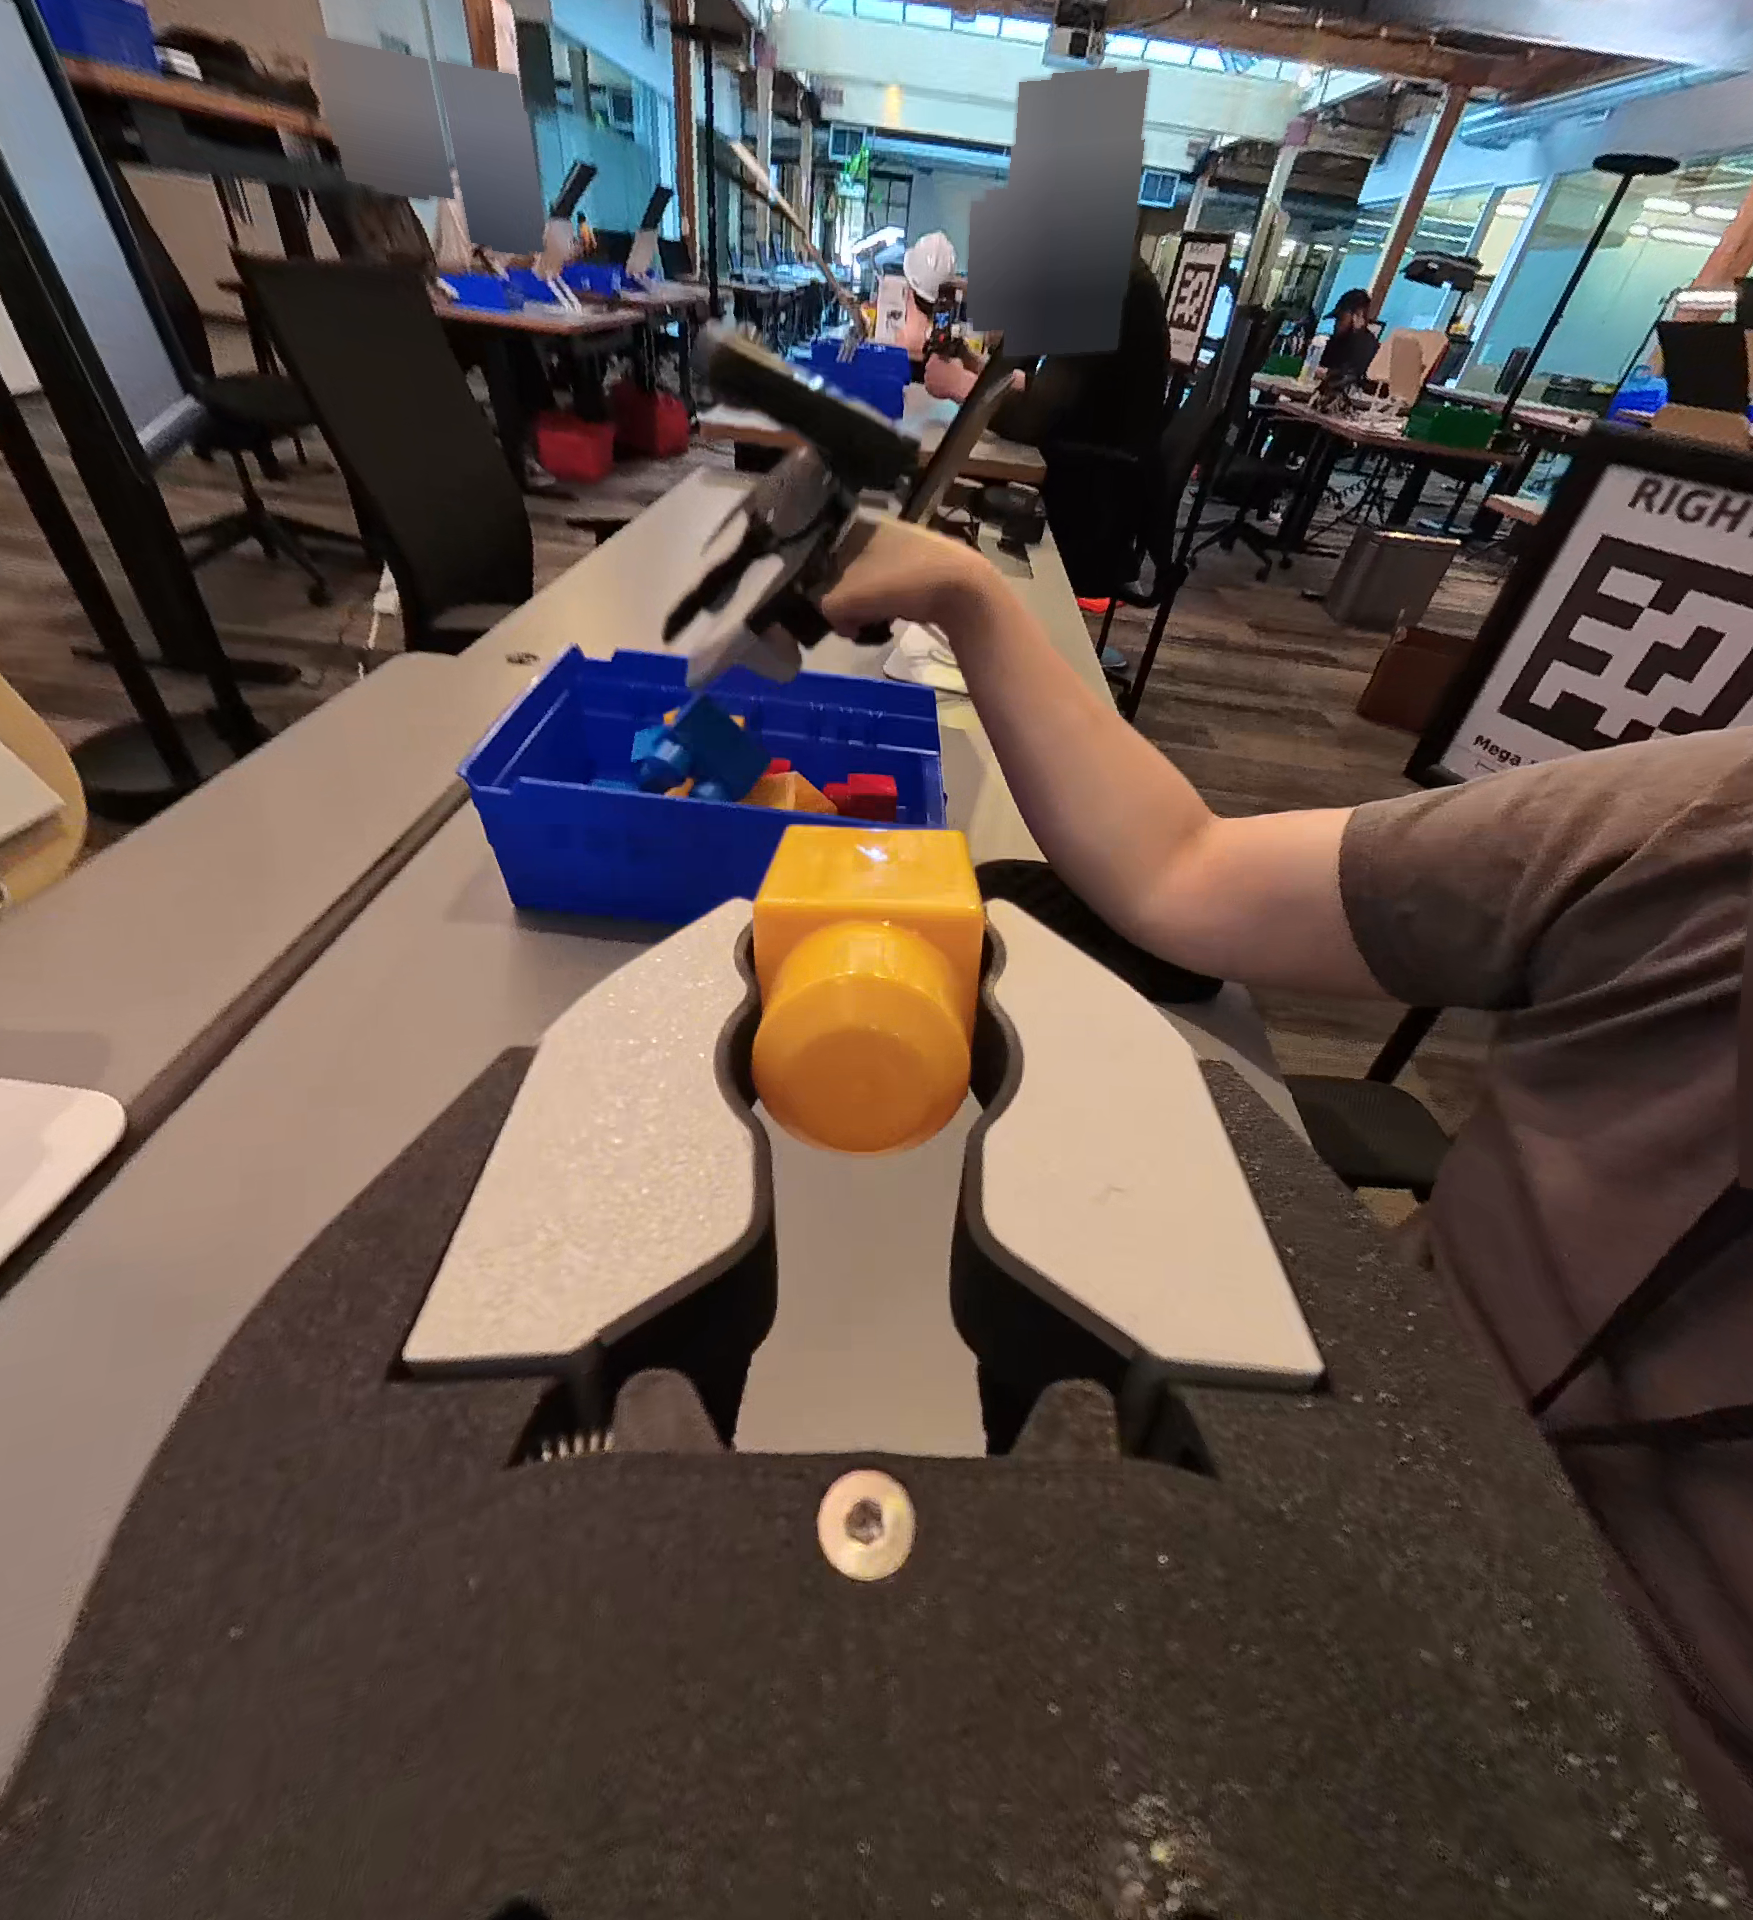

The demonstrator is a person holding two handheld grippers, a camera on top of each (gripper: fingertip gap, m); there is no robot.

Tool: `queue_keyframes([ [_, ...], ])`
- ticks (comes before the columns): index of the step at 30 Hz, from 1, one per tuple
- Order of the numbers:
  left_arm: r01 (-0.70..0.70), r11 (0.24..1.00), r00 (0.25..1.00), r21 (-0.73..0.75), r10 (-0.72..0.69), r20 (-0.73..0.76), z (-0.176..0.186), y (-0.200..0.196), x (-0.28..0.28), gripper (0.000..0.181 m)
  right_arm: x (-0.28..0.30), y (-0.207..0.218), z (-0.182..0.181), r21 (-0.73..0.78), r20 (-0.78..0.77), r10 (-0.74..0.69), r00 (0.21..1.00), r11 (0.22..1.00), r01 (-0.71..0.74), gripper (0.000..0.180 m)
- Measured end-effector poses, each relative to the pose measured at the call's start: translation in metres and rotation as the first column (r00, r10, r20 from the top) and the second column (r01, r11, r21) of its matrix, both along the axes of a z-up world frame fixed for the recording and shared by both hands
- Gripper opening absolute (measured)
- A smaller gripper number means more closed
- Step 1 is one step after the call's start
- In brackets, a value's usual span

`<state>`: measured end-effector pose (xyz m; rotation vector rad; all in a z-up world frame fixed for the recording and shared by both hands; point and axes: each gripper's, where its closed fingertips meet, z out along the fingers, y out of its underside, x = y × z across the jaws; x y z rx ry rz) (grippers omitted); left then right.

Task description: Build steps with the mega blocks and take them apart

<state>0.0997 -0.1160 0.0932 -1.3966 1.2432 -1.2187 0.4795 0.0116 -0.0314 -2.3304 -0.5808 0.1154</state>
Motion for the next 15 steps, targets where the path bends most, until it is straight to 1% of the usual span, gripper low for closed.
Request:
queue_keyframes([
  [1, 0.002, 1.0, 1.0, -0.029, -0.002, -0.006, -0.004, 0.001, 0.004, 0.036, -0.002, 0.004, 0.012, 0.057, 0.027, -0.011, 1.0, 0.998, 0.01, 0.055],
  [2, 0.008, 0.998, 1.0, -0.064, -0.008, -0.005, -0.007, 0.002, 0.008, 0.036, -0.013, 0.005, 0.029, 0.128, 0.043, 0.006, 0.999, 0.992, -0.011, 0.058],
  [3, 0.019, 0.994, 1.0, -0.103, -0.02, -0.005, -0.01, 0.001, 0.012, 0.036, -0.031, 0.005, 0.049, 0.217, 0.06, 0.051, 0.997, 0.974, -0.062, 0.061],
  [4, 0.03, 0.989, 0.999, -0.143, -0.032, -0.01, -0.014, 0.001, 0.017, 0.036, -0.057, 0.002, 0.071, 0.313, 0.081, 0.125, 0.989, 0.939, -0.144, 0.062],
  [5, 0.037, 0.983, 0.999, -0.178, -0.04, -0.013, -0.018, 0.001, 0.021, 0.036, -0.091, -0.006, 0.092, 0.405, 0.11, 0.227, 0.968, 0.879, -0.252, 0.064],
  [6, 0.045, 0.977, 0.999, -0.209, -0.048, -0.013, -0.021, 0.001, 0.025, 0.036, -0.131, -0.019, 0.11, 0.489, 0.154, 0.345, 0.926, 0.787, -0.375, 0.07],
  [7, 0.052, 0.969, 0.998, -0.24, -0.056, -0.009, -0.023, 0.0, 0.028, 0.036, -0.171, -0.038, 0.123, 0.558, 0.211, 0.462, 0.861, 0.667, -0.494, 0.074],
  [8, 0.058, 0.96, 0.998, -0.273, -0.06, 0.001, -0.024, 0.0, 0.031, 0.036, -0.211, -0.06, 0.13, 0.605, 0.273, 0.563, 0.78, 0.53, -0.594, 0.074],
  [9, 0.066, 0.95, 0.998, -0.306, -0.063, 0.019, -0.024, 0.0, 0.034, 0.036, -0.246, -0.081, 0.134, 0.637, 0.334, 0.631, 0.7, 0.397, -0.661, 0.074],
  [10, 0.076, 0.936, 0.997, -0.343, -0.065, 0.045, -0.022, -0.001, 0.036, 0.036, -0.276, -0.1, 0.132, 0.651, 0.389, 0.668, 0.635, 0.289, -0.702, 0.074],
  [11, 0.093, 0.922, 0.995, -0.375, -0.072, 0.069, -0.02, -0.002, 0.038, 0.036, -0.299, -0.114, 0.127, 0.644, 0.44, 0.676, 0.591, 0.22, -0.732, 0.074],
  [13, 0.123, 0.901, 0.991, -0.416, -0.088, 0.101, -0.017, -0.006, 0.042, 0.036, -0.332, -0.129, 0.118, 0.628, 0.532, 0.635, 0.56, 0.148, -0.764, 0.074],
  [14, 0.135, 0.897, 0.989, -0.421, -0.099, 0.106, -0.017, -0.009, 0.044, 0.036, -0.342, -0.132, 0.117, 0.635, 0.563, 0.602, 0.566, 0.123, -0.763, 0.074],
  [15, 0.141, 0.897, 0.989, -0.418, -0.106, 0.106, -0.017, -0.012, 0.047, 0.036, -0.348, -0.132, 0.12, 0.656, 0.582, 0.555, 0.594, 0.111, -0.746, 0.073],
])
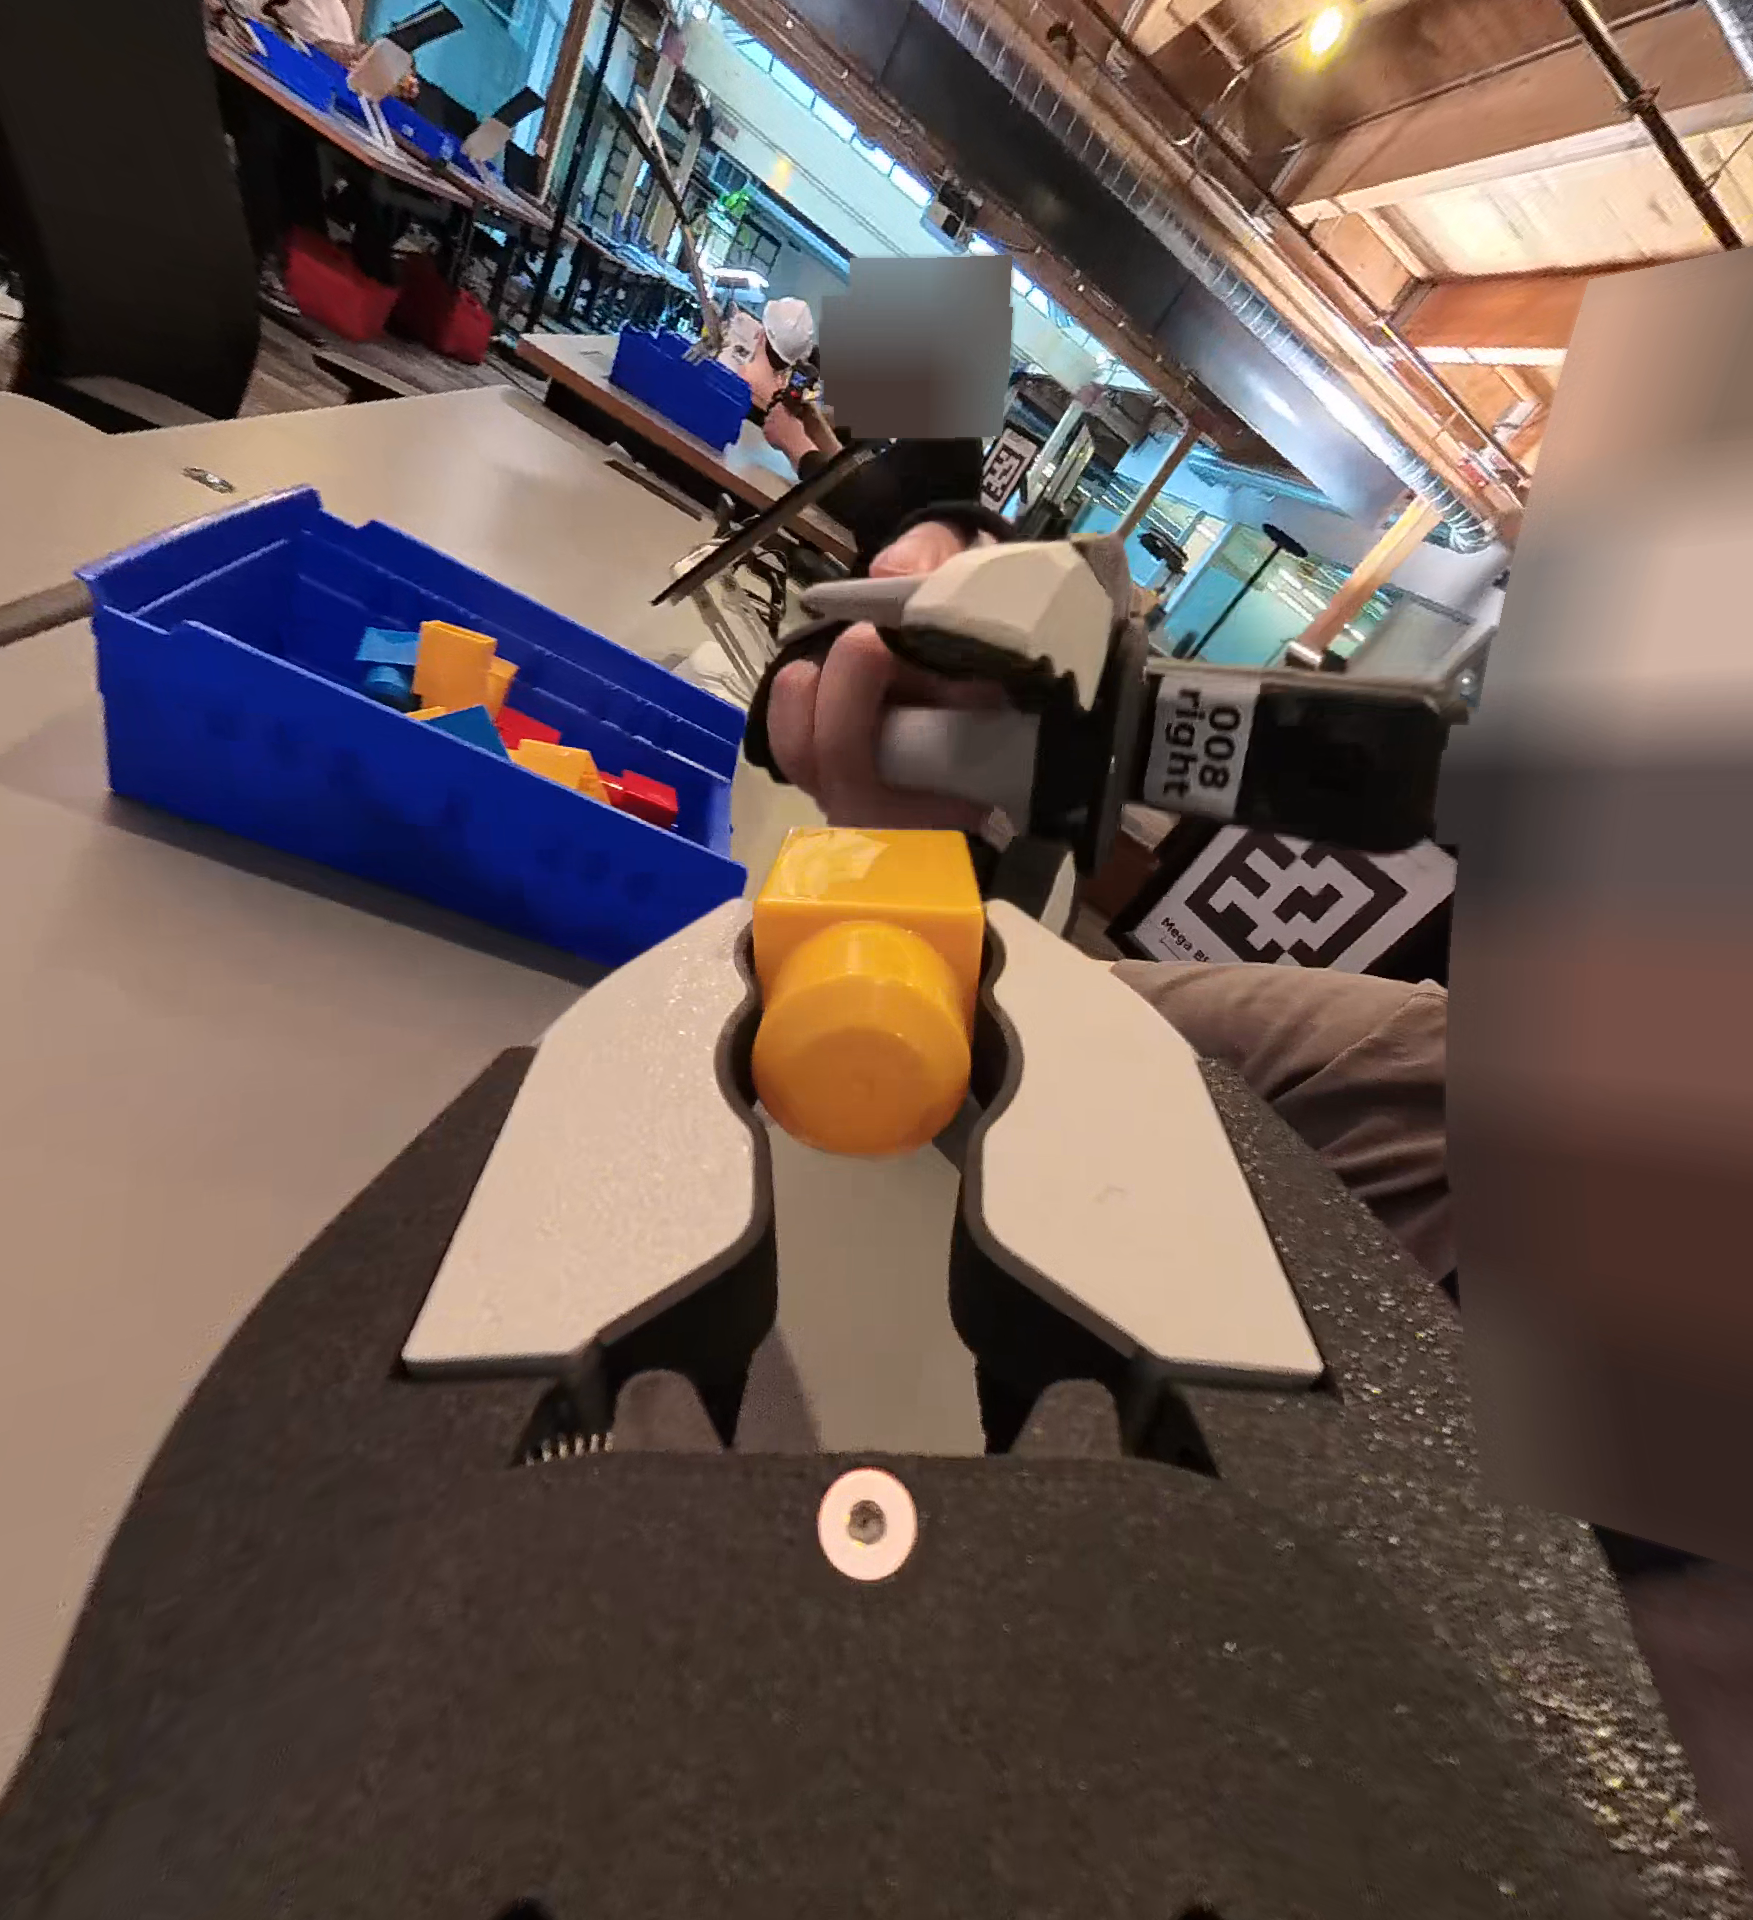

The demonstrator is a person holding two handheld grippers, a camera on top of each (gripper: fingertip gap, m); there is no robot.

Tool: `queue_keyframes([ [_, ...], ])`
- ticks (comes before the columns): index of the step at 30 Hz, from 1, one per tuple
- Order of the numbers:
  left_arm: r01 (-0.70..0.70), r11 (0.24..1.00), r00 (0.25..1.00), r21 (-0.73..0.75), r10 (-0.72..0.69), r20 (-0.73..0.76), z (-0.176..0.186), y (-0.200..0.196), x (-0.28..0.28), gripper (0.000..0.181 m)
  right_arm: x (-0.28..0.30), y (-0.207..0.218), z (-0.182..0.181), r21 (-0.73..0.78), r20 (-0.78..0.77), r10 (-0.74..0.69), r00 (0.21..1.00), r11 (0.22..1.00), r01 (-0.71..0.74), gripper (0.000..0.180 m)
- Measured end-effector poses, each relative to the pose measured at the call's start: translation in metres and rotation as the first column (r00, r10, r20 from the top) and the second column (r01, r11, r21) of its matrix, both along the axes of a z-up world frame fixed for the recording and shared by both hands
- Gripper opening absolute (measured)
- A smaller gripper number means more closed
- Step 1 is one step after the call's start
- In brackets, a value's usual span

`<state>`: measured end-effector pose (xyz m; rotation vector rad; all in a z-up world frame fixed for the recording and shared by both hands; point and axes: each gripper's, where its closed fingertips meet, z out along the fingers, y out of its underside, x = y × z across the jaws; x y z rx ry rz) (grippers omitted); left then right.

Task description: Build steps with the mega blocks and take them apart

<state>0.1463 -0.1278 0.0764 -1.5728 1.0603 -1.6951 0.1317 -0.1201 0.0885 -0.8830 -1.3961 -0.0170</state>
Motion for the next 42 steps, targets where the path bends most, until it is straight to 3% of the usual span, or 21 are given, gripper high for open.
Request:
queue_keyframes([
  [2, 0.024, 0.999, 1.0, 0.023, -0.025, 0.015, 0.002, -0.007, 0.005, 0.036, -0.006, 0.001, 0.0, 0.045, -0.014, -0.024, 1.0, 0.999, 0.024, 0.065],
  [5, 0.044, 0.997, 0.997, 0.058, -0.047, 0.053, 0.007, -0.013, 0.008, 0.037, -0.006, 0.001, -0.008, 0.034, 0.028, -0.014, 1.0, 0.999, 0.013, 0.037],
  [8, 0.034, 0.995, 0.999, 0.09, -0.036, 0.021, 0.01, -0.008, -0.001, 0.056, 0.013, 0.007, 0.006, 0.029, 0.014, -0.055, 0.998, 0.998, 0.055, 0.036],
  [10, -0.07, 0.985, 0.997, 0.158, 0.071, -0.006, 0.016, 0.01, -0.021, 0.057, 0.05, 0.023, 0.026, -0.021, -0.017, -0.149, 0.989, 0.989, 0.149, 0.037],
  [12, -0.232, 0.941, 0.972, 0.246, 0.236, 0.013, 0.029, 0.036, -0.054, 0.052, 0.109, 0.046, 0.023, -0.246, 0.031, -0.286, 0.958, 0.927, 0.284, 0.036],
  [13, -0.321, 0.903, 0.944, 0.285, 0.33, 0.017, 0.035, 0.049, -0.074, 0.05, 0.143, 0.054, 0.01, -0.397, 0.081, -0.342, 0.936, 0.85, 0.346, 0.036],
  [15, -0.493, 0.78, 0.837, 0.386, 0.546, -0.034, 0.037, 0.08, -0.124, 0.051, 0.211, 0.062, -0.032, -0.646, 0.21, -0.423, 0.882, 0.617, 0.45, 0.036],
  [18, -0.674, 0.568, 0.603, 0.473, 0.793, -0.094, 0.031, 0.113, -0.208, 0.053, 0.305, 0.069, -0.099, -0.722, 0.438, -0.535, 0.723, 0.27, 0.637, 0.037],
  [20, -0.738, 0.493, 0.492, 0.46, 0.86, -0.133, 0.024, 0.122, -0.251, 0.053, 0.342, 0.072, -0.132, -0.734, 0.522, -0.555, 0.647, 0.094, 0.673, 0.037],
  [22, -0.778, 0.467, 0.439, 0.42, 0.883, -0.168, 0.015, 0.126, -0.279, 0.053, 0.361, 0.077, -0.152, -0.751, 0.555, -0.568, 0.607, -0.027, 0.66, 0.038],
  [25, -0.812, 0.452, 0.387, 0.37, 0.89, -0.24, -0.005, 0.134, -0.303, 0.05, 0.376, 0.084, -0.169, -0.725, 0.606, -0.591, 0.533, -0.133, 0.676, 0.039],
  [27, -0.809, 0.44, 0.345, 0.39, 0.892, -0.292, -0.022, 0.143, -0.312, 0.044, 0.383, 0.092, -0.164, -0.691, 0.609, -0.633, 0.477, -0.128, 0.712, 0.04],
  [29, -0.786, 0.445, 0.3, 0.429, 0.881, -0.365, -0.045, 0.154, -0.315, 0.044, 0.377, 0.099, -0.149, -0.703, 0.557, -0.673, 0.488, -0.068, 0.708, 0.045],
  [33, -0.653, 0.621, 0.414, 0.433, 0.772, -0.482, -0.089, 0.163, -0.279, 0.046, 0.373, 0.112, -0.113, -0.678, 0.441, -0.774, 0.455, 0.044, 0.733, 0.048],
  [38, -0.536, 0.724, 0.439, 0.435, 0.679, -0.589, -0.132, 0.17, -0.242, 0.05, 0.364, 0.115, -0.103, -0.64, 0.422, -0.788, 0.448, 0.091, 0.763, 0.048],
  [42, -0.483, 0.714, 0.254, 0.508, 0.669, -0.698, -0.159, 0.177, -0.243, 0.051, 0.366, 0.117, -0.118, -0.593, 0.497, -0.762, 0.414, 0.05, 0.804, 0.048],
])
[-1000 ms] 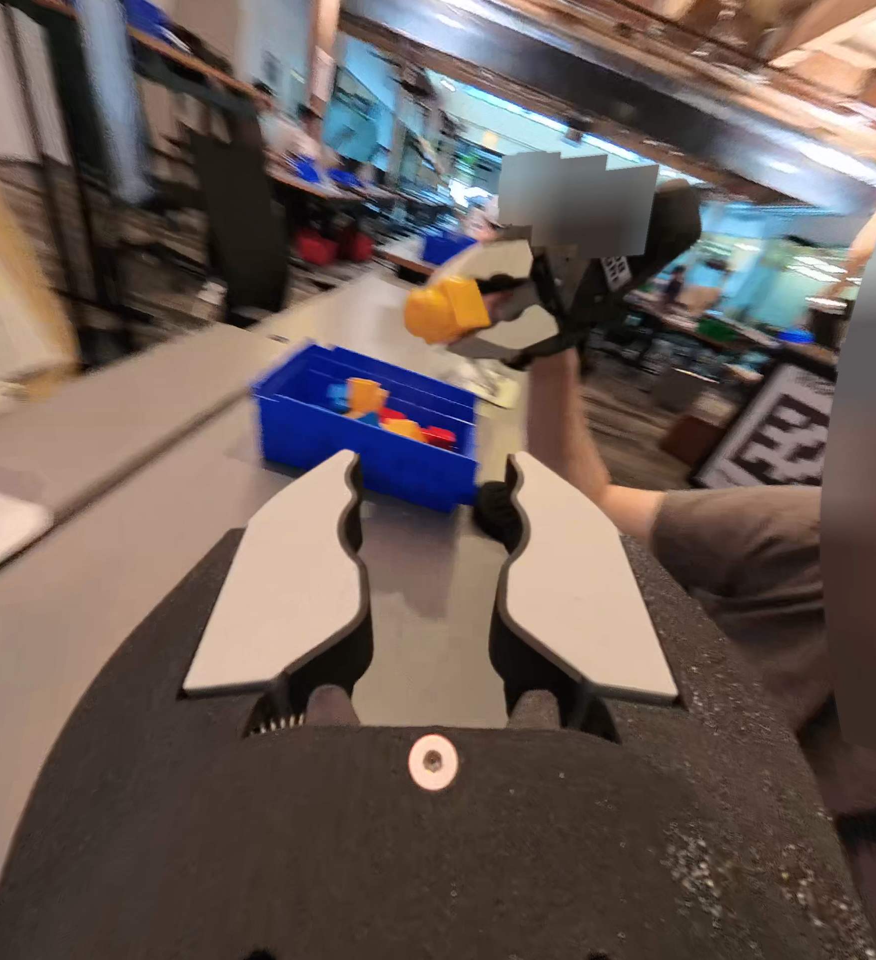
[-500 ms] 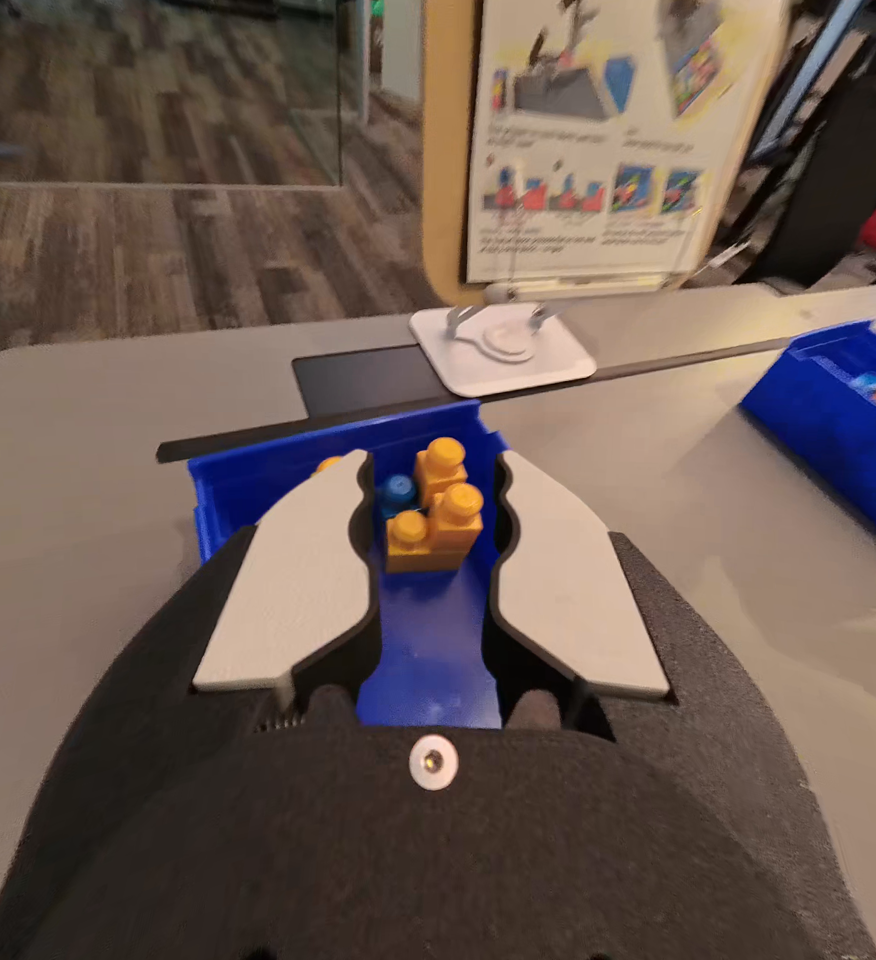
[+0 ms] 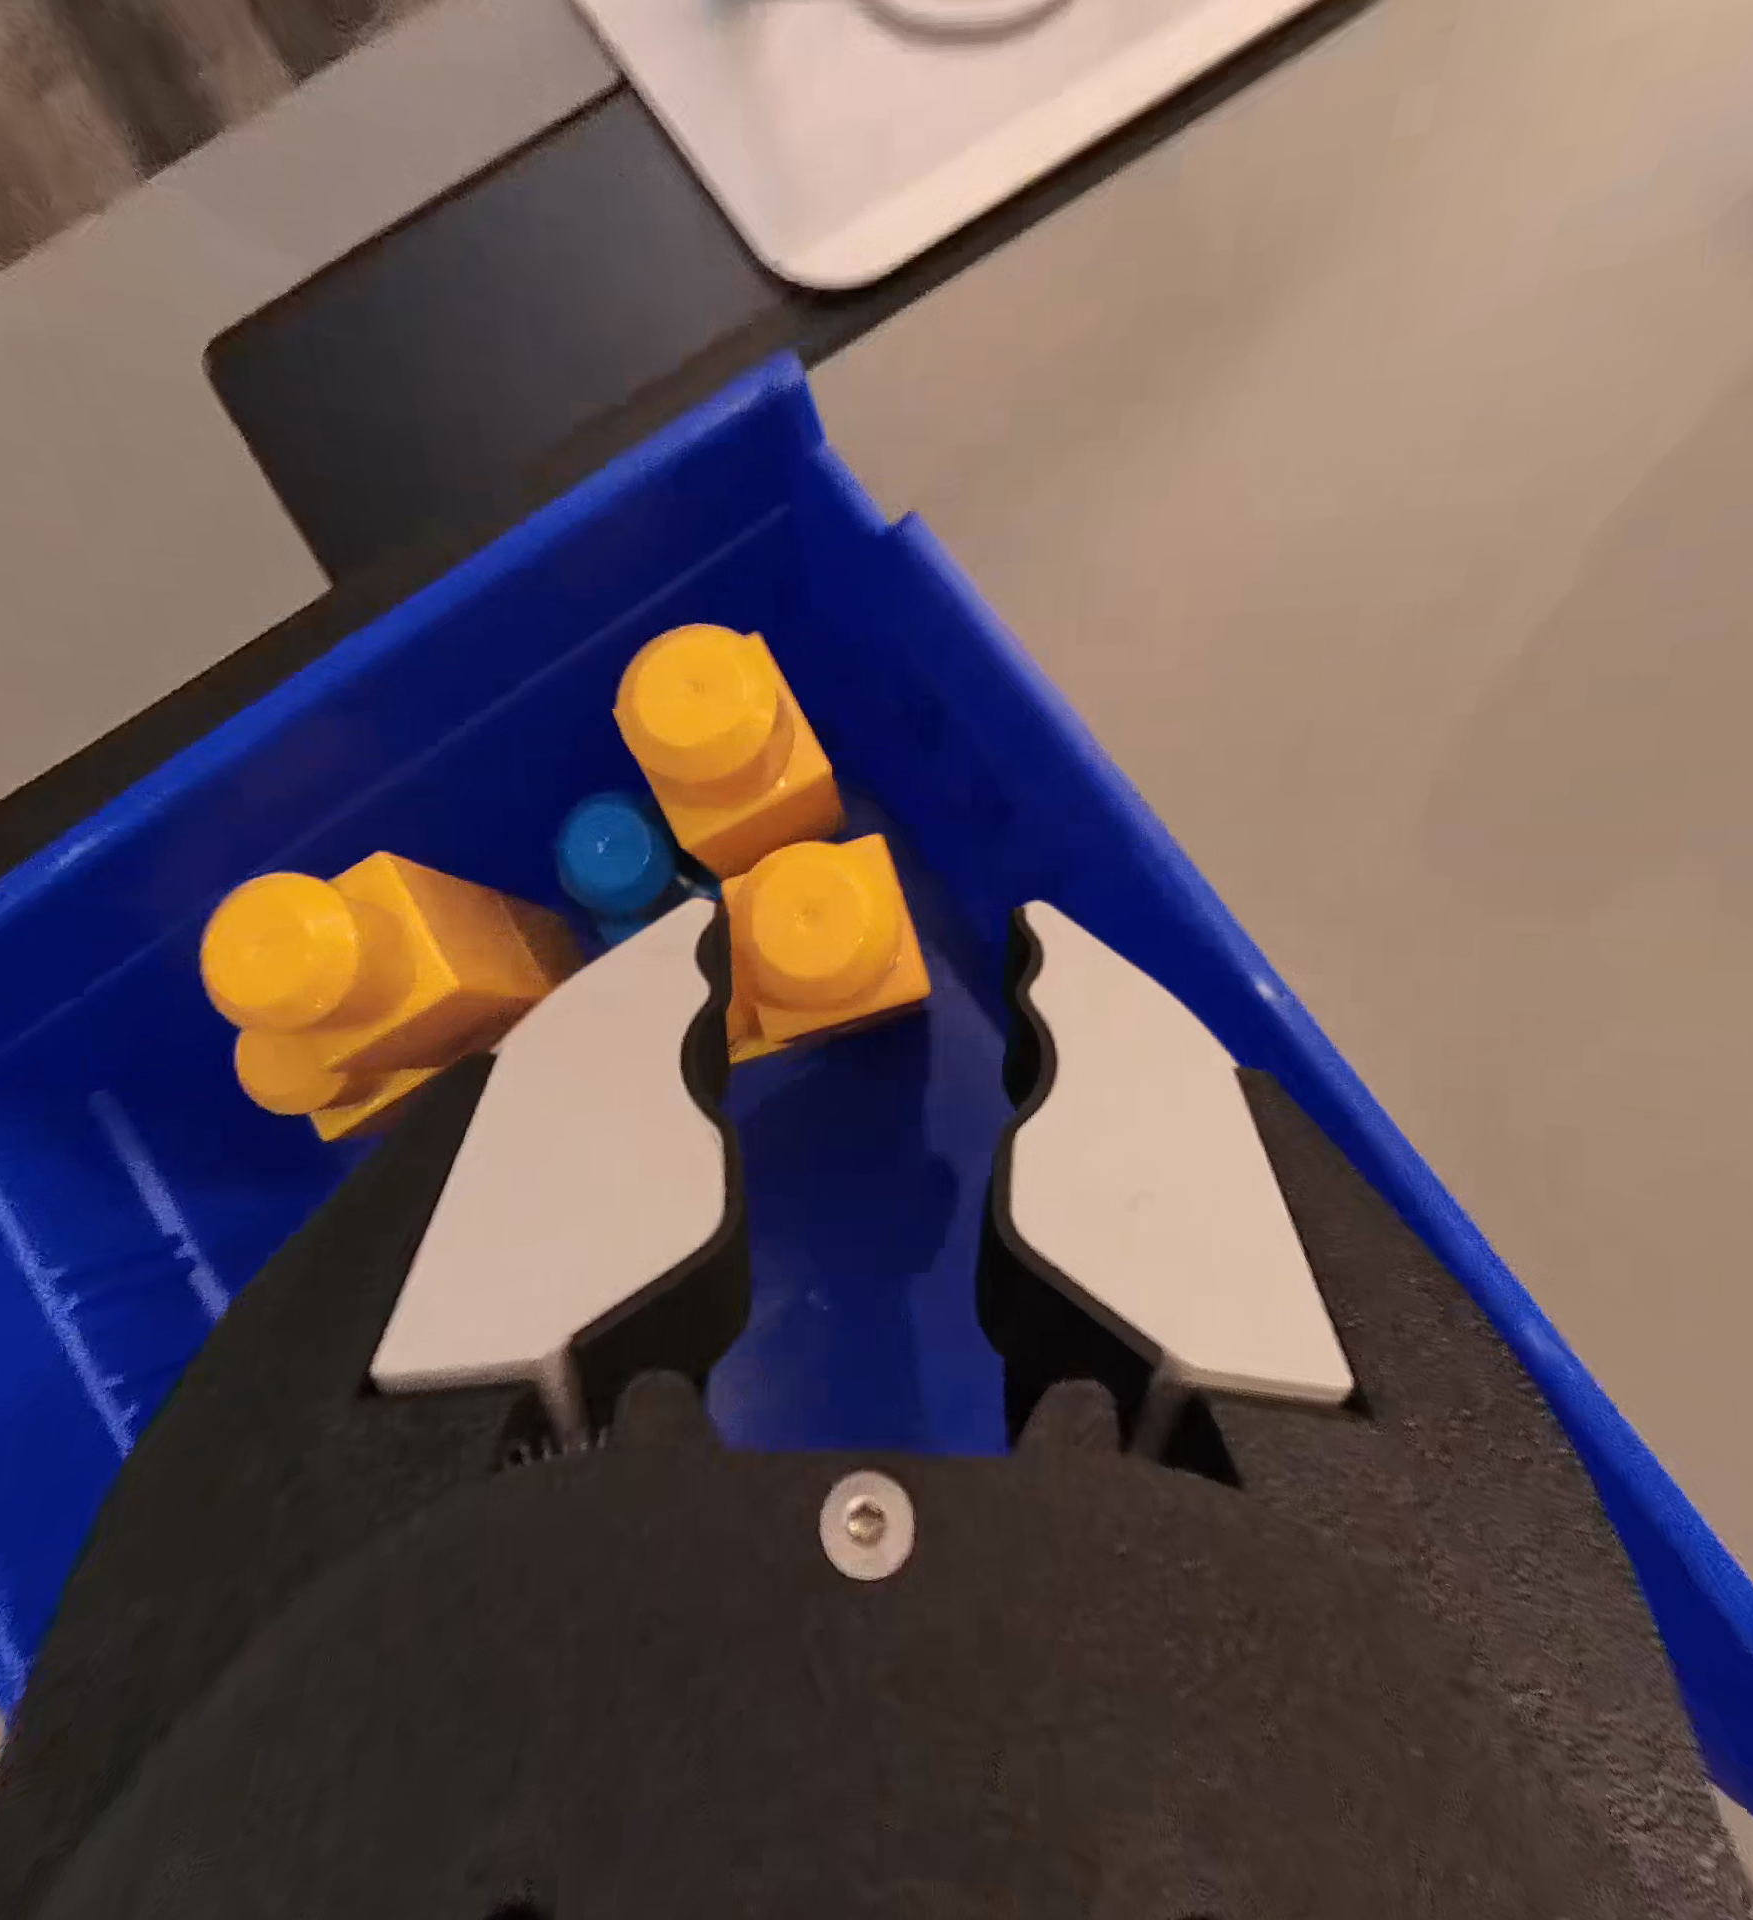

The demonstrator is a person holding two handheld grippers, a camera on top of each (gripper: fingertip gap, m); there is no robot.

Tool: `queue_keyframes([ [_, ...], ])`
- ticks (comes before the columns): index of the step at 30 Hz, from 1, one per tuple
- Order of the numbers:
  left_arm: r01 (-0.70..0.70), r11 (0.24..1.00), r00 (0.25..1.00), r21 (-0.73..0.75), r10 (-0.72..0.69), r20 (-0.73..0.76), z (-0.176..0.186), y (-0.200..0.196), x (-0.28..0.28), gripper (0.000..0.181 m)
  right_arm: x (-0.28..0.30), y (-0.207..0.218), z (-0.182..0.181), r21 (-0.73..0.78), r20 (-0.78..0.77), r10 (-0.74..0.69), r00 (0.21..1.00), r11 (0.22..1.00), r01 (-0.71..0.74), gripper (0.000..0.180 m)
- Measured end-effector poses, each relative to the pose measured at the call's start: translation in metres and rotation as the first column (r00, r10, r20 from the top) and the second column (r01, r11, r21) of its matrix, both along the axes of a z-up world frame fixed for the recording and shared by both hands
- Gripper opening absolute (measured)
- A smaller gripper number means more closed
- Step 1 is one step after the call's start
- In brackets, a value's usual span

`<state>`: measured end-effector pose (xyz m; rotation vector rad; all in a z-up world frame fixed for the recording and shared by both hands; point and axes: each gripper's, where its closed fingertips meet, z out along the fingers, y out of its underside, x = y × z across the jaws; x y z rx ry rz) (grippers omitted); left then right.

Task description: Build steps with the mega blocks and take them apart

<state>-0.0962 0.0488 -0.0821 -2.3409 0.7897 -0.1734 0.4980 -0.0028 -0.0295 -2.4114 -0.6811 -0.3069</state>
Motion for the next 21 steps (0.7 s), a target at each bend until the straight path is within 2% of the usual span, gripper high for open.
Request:
queue_keyframes([
  [3, -0.06, 0.998, 0.987, 0.016, 0.062, -0.149, -0.011, 0.006, -0.012, 0.048, -0.003, 0.001, -0.01, -0.045, 0.041, 0.011, 0.999, 0.999, -0.009, 0.048],
  [5, -0.052, 0.998, 0.986, 0.021, 0.055, -0.157, -0.012, 0.008, -0.009, 0.041, -0.01, 0.004, -0.011, -0.048, 0.047, 0.033, 0.998, 0.998, -0.03, 0.048],
  [8, -0.038, 0.999, 0.981, 0.013, 0.04, -0.191, -0.012, 0.006, -0.01, 0.039, -0.019, 0.007, -0.009, -0.041, 0.048, 0.058, 0.997, 0.998, -0.056, 0.048],
  [11, -0.055, 0.996, 0.966, 0.071, 0.071, -0.247, 0.009, 0.002, -0.028, 0.039, -0.026, 0.009, -0.008, -0.036, 0.069, 0.074, 0.995, 0.997, -0.072, 0.048],
  [14, -0.088, 0.983, 0.992, 0.159, 0.102, -0.08, 0.058, -0.008, -0.03, 0.038, -0.038, 0.014, 0.002, 0.008, 0.1, 0.092, 0.991, 0.996, -0.094, 0.048],
  [16, -0.057, 0.974, 0.996, 0.22, 0.039, 0.086, 0.097, -0.024, -0.014, 0.037, -0.061, 0.017, 0.016, 0.062, 0.105, 0.131, 0.986, 0.988, -0.138, 0.048],
  [17, -0.011, 0.967, 0.984, 0.254, -0.035, 0.175, 0.117, -0.036, 0.003, 0.037, -0.081, 0.016, 0.025, 0.095, 0.104, 0.175, 0.979, 0.978, -0.185, 0.047],
  [19, 0.098, 0.934, 0.914, 0.343, -0.22, 0.34, 0.157, -0.062, 0.048, 0.037, -0.141, 0.011, 0.049, 0.204, 0.108, 0.323, 0.94, 0.918, -0.339, 0.048],
  [21, 0.195, 0.889, 0.785, 0.415, -0.395, 0.477, 0.187, -0.09, 0.094, 0.037, -0.224, -0.004, 0.078, 0.39, 0.091, 0.528, 0.844, 0.761, -0.518, 0.047],
])
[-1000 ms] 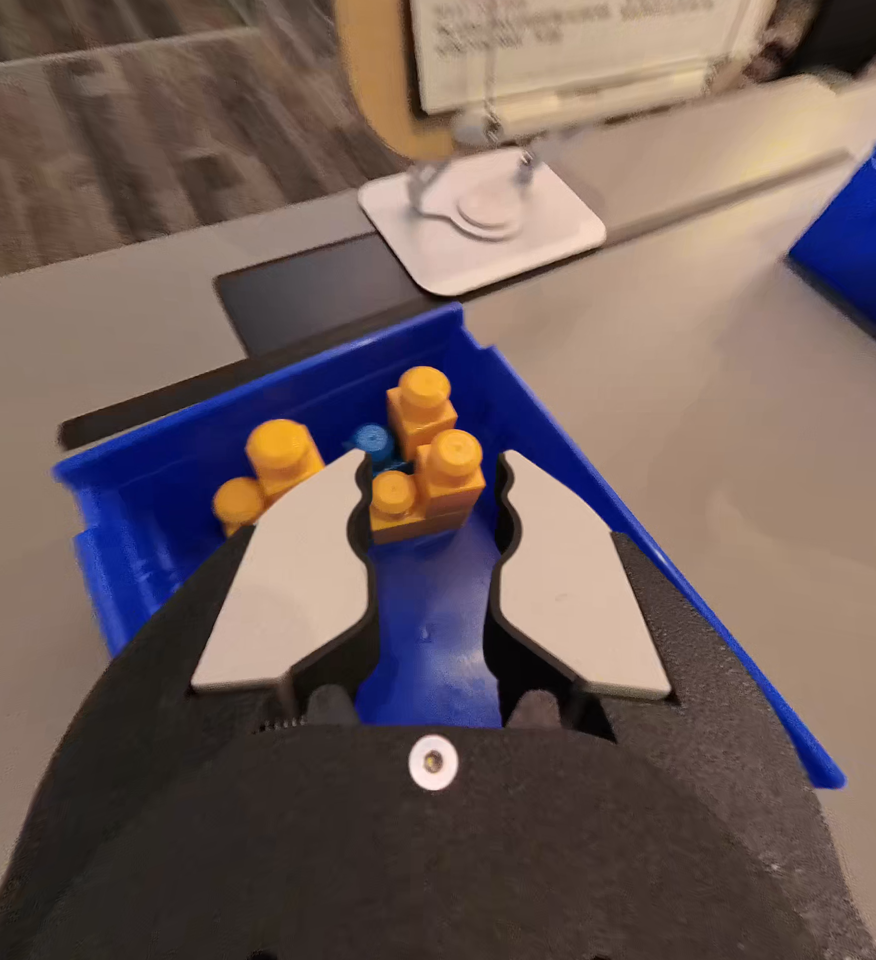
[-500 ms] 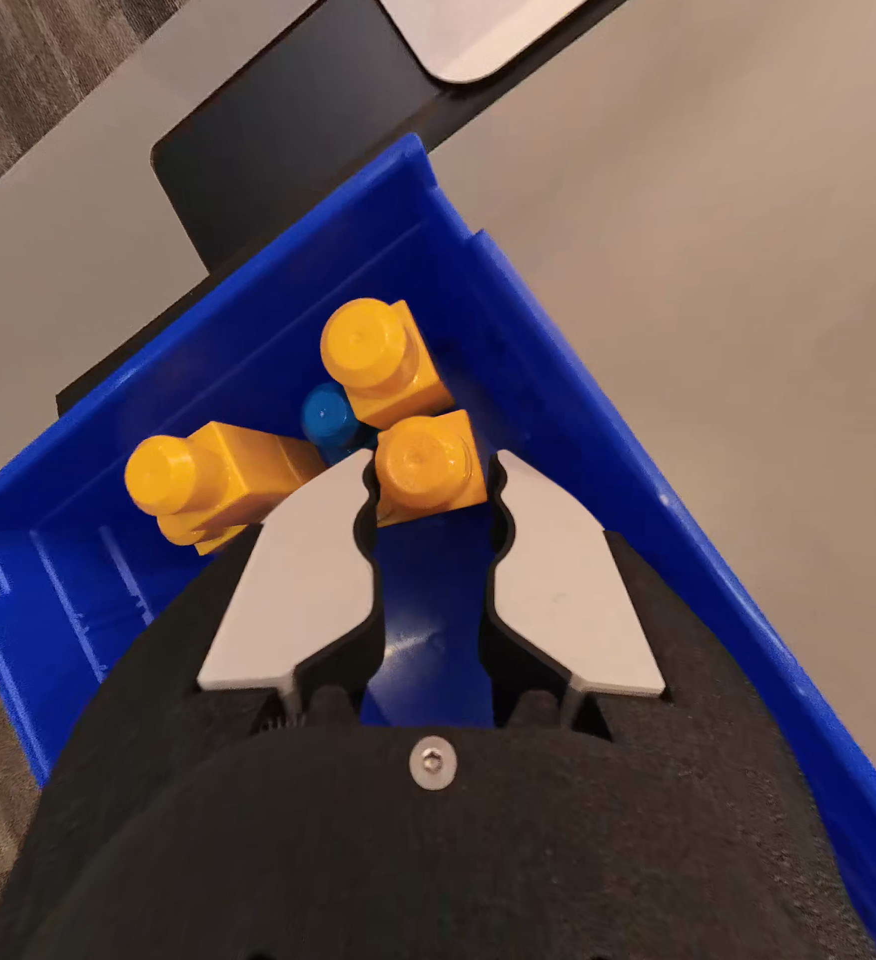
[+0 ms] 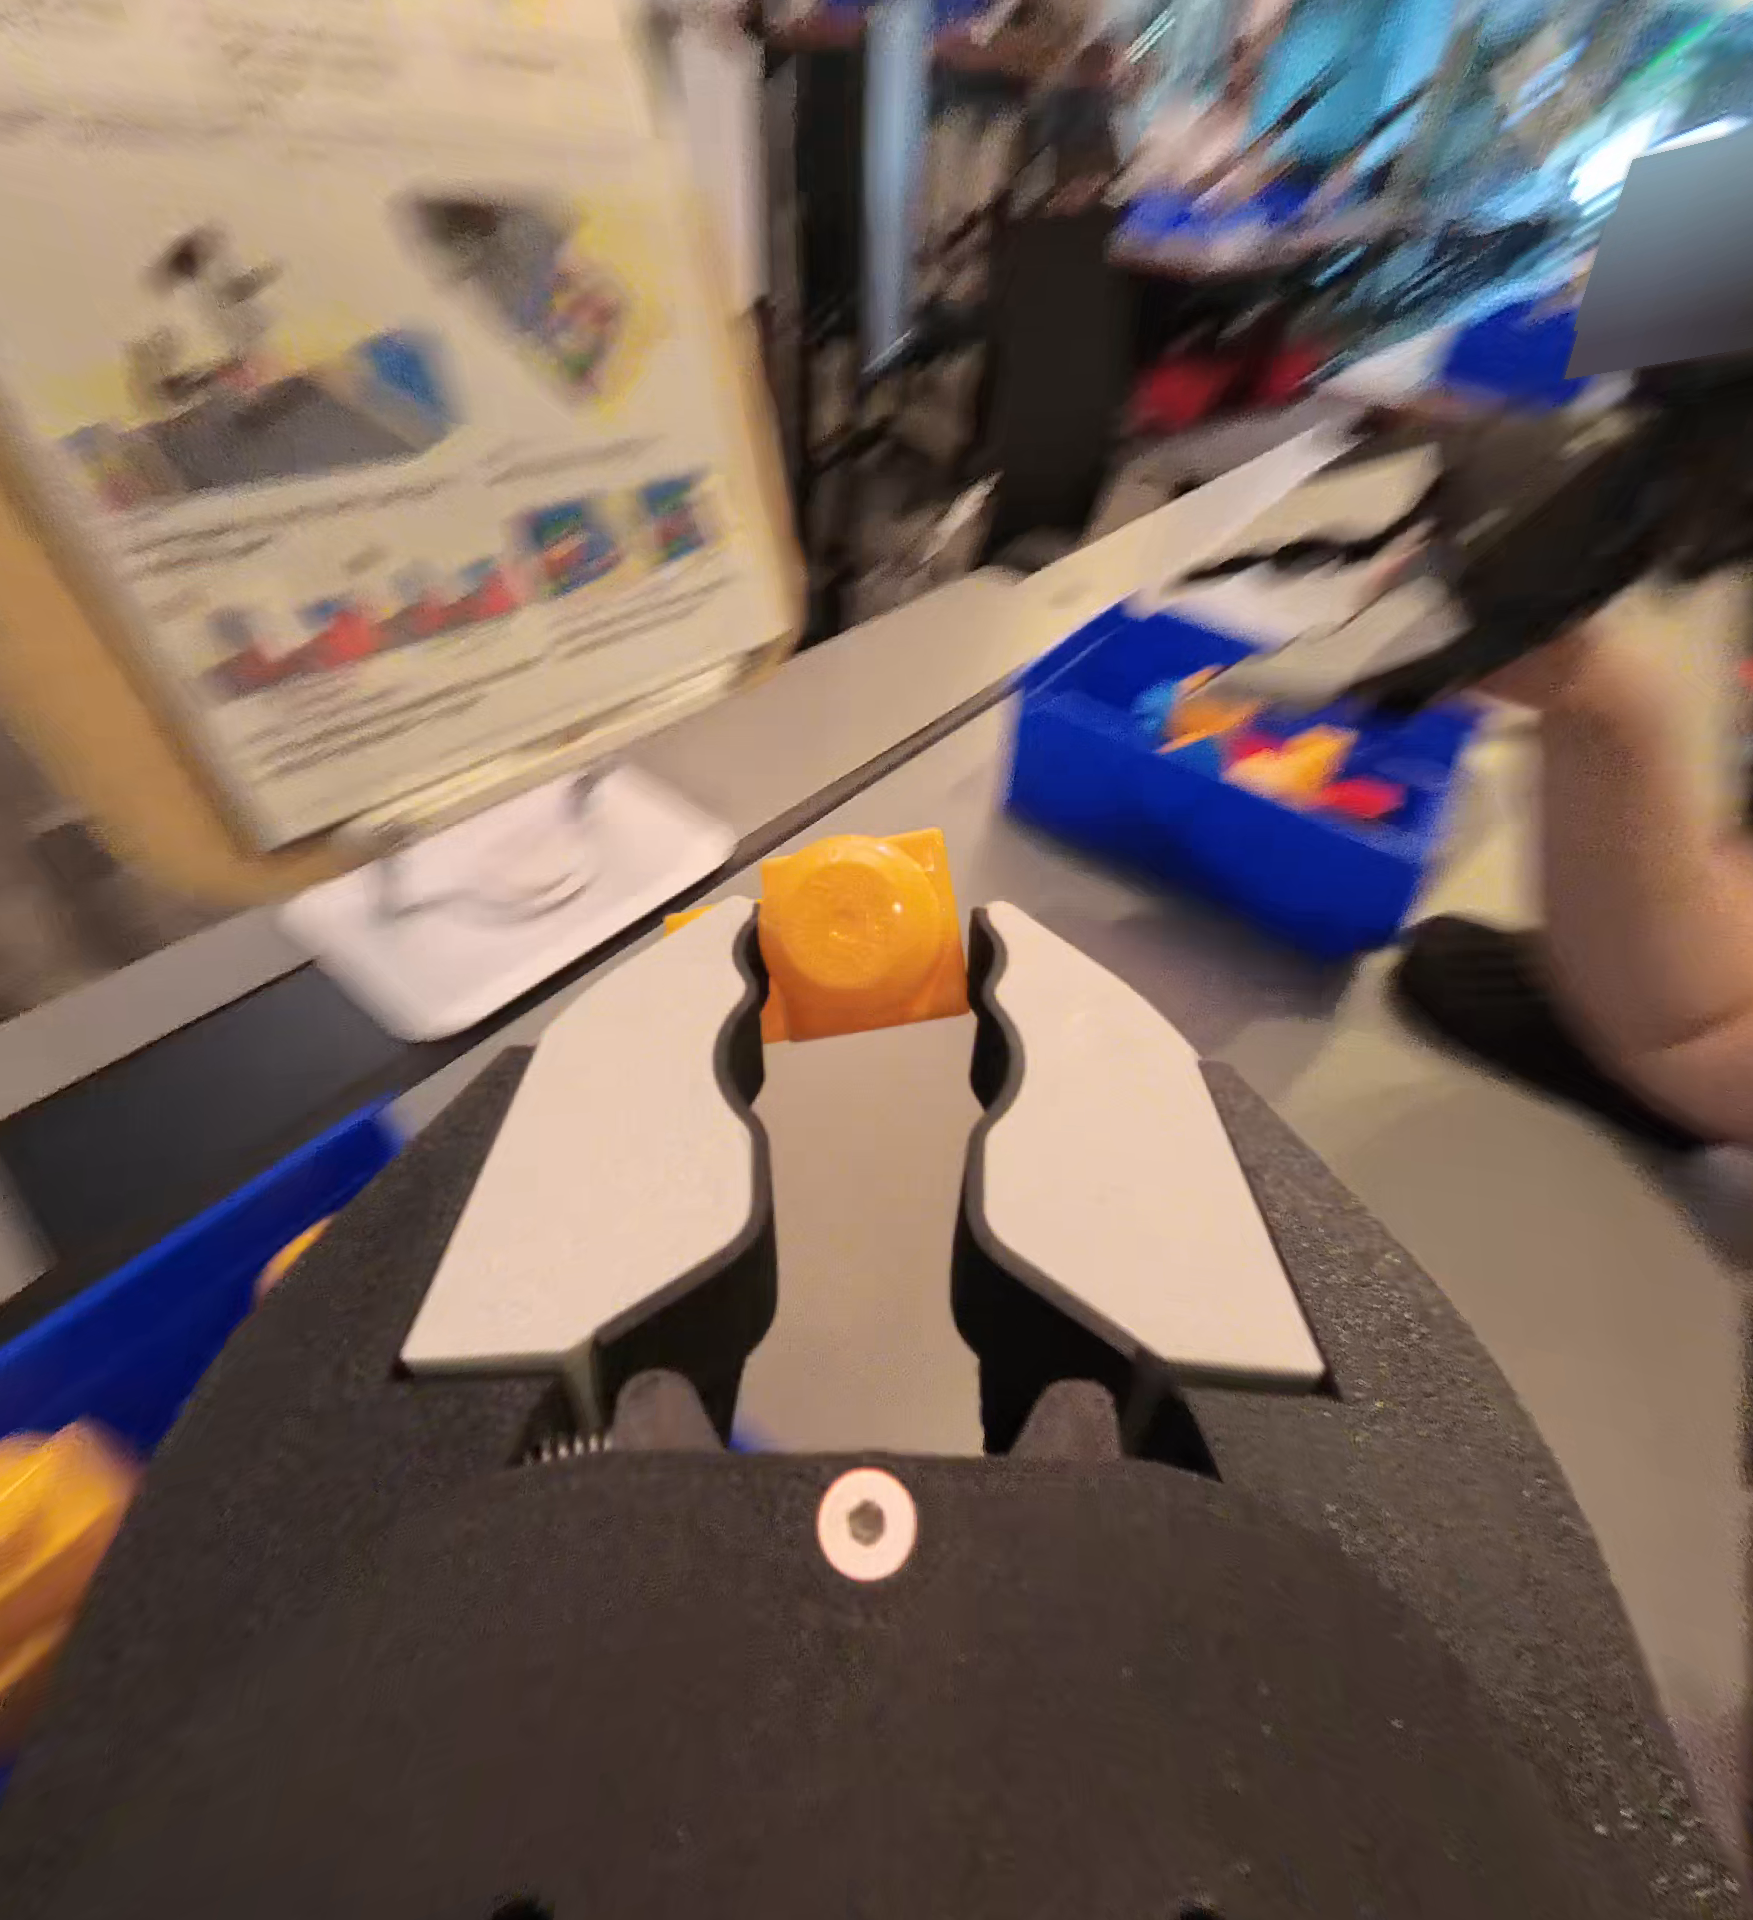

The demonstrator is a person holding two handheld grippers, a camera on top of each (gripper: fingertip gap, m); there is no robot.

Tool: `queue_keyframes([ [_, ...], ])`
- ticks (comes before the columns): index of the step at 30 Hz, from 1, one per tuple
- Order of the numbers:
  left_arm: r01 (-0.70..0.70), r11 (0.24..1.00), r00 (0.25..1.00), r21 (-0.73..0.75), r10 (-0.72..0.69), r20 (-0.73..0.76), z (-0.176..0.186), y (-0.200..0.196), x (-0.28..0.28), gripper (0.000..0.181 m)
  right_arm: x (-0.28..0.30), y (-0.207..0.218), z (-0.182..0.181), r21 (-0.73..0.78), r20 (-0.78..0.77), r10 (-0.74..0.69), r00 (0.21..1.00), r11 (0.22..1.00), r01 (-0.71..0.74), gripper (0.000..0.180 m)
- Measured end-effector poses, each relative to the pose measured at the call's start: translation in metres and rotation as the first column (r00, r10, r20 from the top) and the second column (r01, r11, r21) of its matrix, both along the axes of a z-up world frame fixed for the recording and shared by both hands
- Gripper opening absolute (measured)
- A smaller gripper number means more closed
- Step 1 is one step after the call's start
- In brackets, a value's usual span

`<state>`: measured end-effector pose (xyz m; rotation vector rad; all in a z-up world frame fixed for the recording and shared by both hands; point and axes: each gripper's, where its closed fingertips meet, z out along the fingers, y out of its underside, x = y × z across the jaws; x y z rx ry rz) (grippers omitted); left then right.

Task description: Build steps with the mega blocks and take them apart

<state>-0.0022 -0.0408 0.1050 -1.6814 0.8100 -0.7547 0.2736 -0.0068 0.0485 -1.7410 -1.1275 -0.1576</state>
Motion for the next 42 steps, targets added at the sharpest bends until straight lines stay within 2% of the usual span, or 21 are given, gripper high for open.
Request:
queue_keyframes([
  [2, 0.151, 0.989, 0.978, -0.004, -0.149, 0.146, 0.015, -0.022, 0.037, 0.037, -0.083, -0.034, 0.023, 0.161, -0.168, 0.297, 0.94, 0.949, -0.271, 0.05],
  [4, 0.248, 0.968, 0.944, -0.04, -0.232, 0.236, 0.017, -0.035, 0.064, 0.036, -0.132, -0.066, 0.029, 0.288, -0.24, 0.484, 0.841, 0.863, -0.414, 0.064],
  [6, 0.314, 0.946, 0.914, -0.077, -0.279, 0.295, 0.014, -0.043, 0.084, 0.036, -0.15, -0.073, 0.026, 0.383, -0.212, 0.505, 0.837, 0.831, -0.404, 0.073],
  [9, 0.415, 0.902, 0.862, -0.119, -0.348, 0.369, 0.012, -0.058, 0.107, 0.036, -0.164, -0.085, 0.022, 0.435, -0.219, 0.551, 0.805, 0.794, -0.425, 0.072],
  [10, 0.435, 0.894, 0.842, -0.103, -0.365, 0.397, 0.015, -0.061, 0.111, 0.037, -0.163, -0.087, 0.023, 0.459, -0.214, 0.555, 0.804, 0.783, -0.419, 0.05],
  [11, 0.438, 0.896, 0.836, -0.069, -0.378, 0.398, 0.017, -0.062, 0.111, 0.037, -0.161, -0.088, 0.026, 0.478, -0.208, 0.559, 0.803, 0.774, -0.415, 0.045],
  [13, 0.387, 0.922, 0.866, -0.013, -0.358, 0.349, 0.018, -0.057, 0.106, 0.05, -0.158, -0.09, 0.03, 0.416, -0.278, 0.579, 0.767, 0.792, -0.447, 0.04],
  [15, 0.349, 0.937, 0.894, 0.025, -0.341, 0.292, 0.015, -0.053, 0.103, 0.065, -0.155, -0.095, 0.037, 0.296, -0.455, 0.596, 0.661, 0.802, -0.519, 0.037],
  [17, 0.409, 0.912, 0.884, 0.03, -0.405, 0.236, 0.008, -0.061, 0.107, 0.078, -0.152, -0.099, 0.041, 0.156, -0.617, 0.565, 0.547, 0.77, -0.619, 0.036],
  [20, 0.507, 0.861, 0.845, 0.019, -0.502, 0.183, -0.006, -0.074, 0.118, 0.07, -0.148, -0.106, 0.044, 0.025, -0.774, 0.485, 0.407, 0.666, -0.745, 0.036],
  [22, 0.522, 0.851, 0.833, 0.05, -0.522, 0.182, -0.008, -0.076, 0.124, 0.053, -0.148, -0.11, 0.038, -0.033, -0.798, 0.465, 0.383, 0.601, -0.798, 0.036],
  [23, 0.533, 0.845, 0.828, 0.051, -0.533, 0.175, -0.01, -0.078, 0.125, 0.037, -0.148, -0.111, 0.034, -0.057, -0.799, 0.462, 0.385, 0.579, -0.813, 0.036],
  [28, 0.49, 0.871, 0.865, 0.037, -0.491, 0.099, -0.01, -0.071, 0.118, 0.036, -0.142, -0.108, 0.029, -0.107, -0.815, 0.434, 0.384, 0.539, -0.835, 0.036],
  [31, 0.432, 0.894, 0.86, 0.117, -0.447, 0.244, 0.034, -0.067, 0.072, 0.036, -0.115, -0.093, 0.042, -0.1, -0.825, 0.407, 0.393, 0.579, -0.809, 0.036],
  [32, 0.425, 0.895, 0.852, 0.134, -0.446, 0.274, 0.044, -0.069, 0.055, 0.036, -0.101, -0.086, 0.046, -0.112, -0.81, 0.401, 0.428, 0.61, -0.784, 0.036],
  [34, 0.369, 0.915, 0.874, 0.161, -0.4, 0.274, 0.051, -0.065, 0.033, 0.036, -0.057, -0.06, 0.049, -0.158, -0.726, 0.343, 0.596, 0.761, -0.63, 0.036],
  [36, 0.353, 0.92, 0.888, 0.168, -0.386, 0.251, 0.051, -0.067, 0.027, 0.036, 0.012, -0.031, 0.026, -0.276, -0.535, 0.144, 0.832, 0.901, -0.334, 0.037],
  [37, 0.372, 0.913, 0.883, 0.166, -0.403, 0.24, 0.051, -0.071, 0.03, 0.036, 0.05, -0.023, 0.008, -0.343, -0.429, 0.015, 0.903, 0.922, -0.179, 0.037],
  [38, 0.398, 0.903, 0.875, 0.16, -0.426, 0.229, 0.048, -0.075, 0.035, 0.036, 0.087, -0.018, -0.01, -0.404, -0.333, -0.112, 0.936, 0.914, -0.034, 0.037],
  [40, 0.434, 0.889, 0.868, 0.142, -0.455, 0.197, 0.042, -0.08, 0.048, 0.036, 0.146, -0.008, -0.04, -0.484, -0.225, -0.323, 0.919, 0.856, 0.182, 0.037],
  [42, 0.451, 0.885, 0.866, 0.117, -0.466, 0.182, 0.034, -0.08, 0.061, 0.036, 0.17, -0.004, -0.064, -0.592, -0.234, -0.416, 0.879, 0.778, 0.211, 0.037],
])
